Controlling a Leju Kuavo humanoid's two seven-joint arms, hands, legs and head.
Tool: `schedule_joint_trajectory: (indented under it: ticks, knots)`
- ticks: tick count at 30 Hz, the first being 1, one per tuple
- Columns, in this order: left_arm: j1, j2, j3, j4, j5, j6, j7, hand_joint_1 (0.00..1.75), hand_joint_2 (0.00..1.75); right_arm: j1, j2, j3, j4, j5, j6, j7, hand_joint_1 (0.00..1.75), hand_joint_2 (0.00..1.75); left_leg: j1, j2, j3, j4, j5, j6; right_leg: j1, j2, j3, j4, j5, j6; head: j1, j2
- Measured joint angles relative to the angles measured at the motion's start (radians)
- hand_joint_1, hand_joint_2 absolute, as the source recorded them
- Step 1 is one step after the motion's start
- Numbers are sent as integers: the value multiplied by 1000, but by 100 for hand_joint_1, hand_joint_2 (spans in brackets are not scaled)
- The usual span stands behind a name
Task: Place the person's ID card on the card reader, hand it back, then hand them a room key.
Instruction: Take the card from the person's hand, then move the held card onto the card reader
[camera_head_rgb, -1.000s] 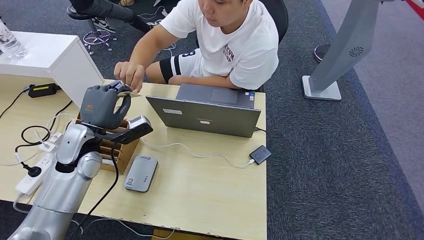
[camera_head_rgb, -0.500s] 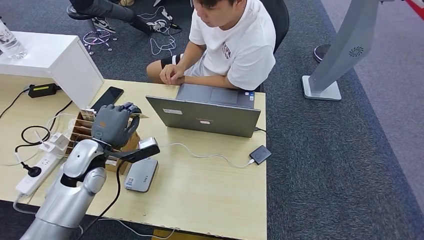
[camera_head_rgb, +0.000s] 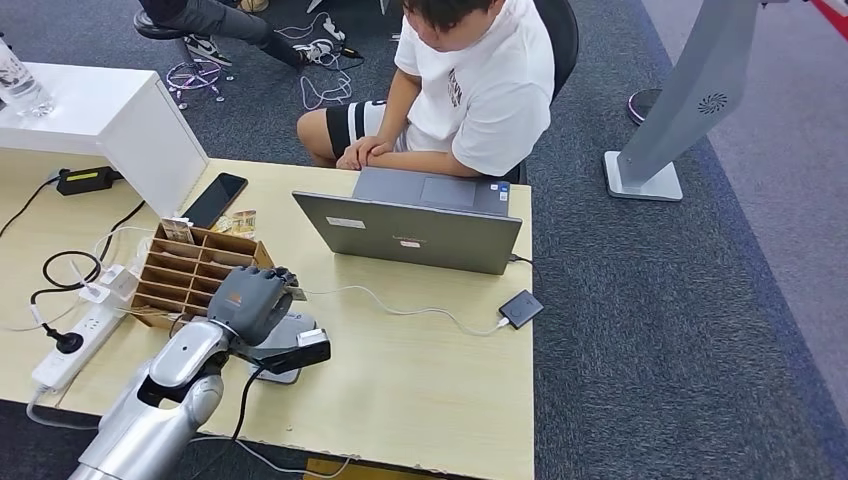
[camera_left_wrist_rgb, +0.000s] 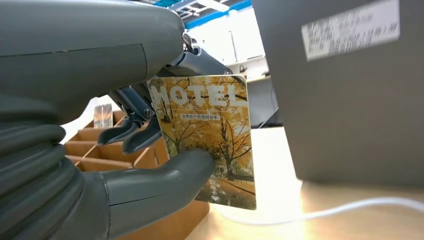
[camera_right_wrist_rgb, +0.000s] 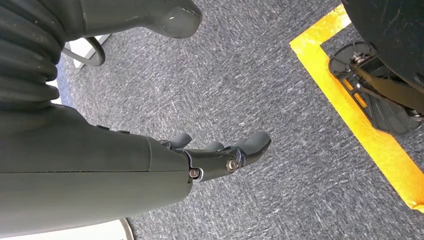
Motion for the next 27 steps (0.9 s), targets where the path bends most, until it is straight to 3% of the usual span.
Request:
schedule_joint_trajectory:
  ticks: [10, 27]
  knots:
    - [-13, 12, -32, 84, -6, -50, 20, 175, 175, -3, 0, -2, -2, 0, 0, 18, 0, 175, 0, 0, 0, 0, 0, 0, 0, 0, 0, 0, 0, 0, 0, 0]
    - [-7, 24, -43, 112, 14, -42, 14, 175, 175, -6, 2, -15, -2, -4, -3, 18, 0, 175, 0, 0, 0, 0, 0, 0, 0, 0, 1, 0, 0, 0, 0, 0]
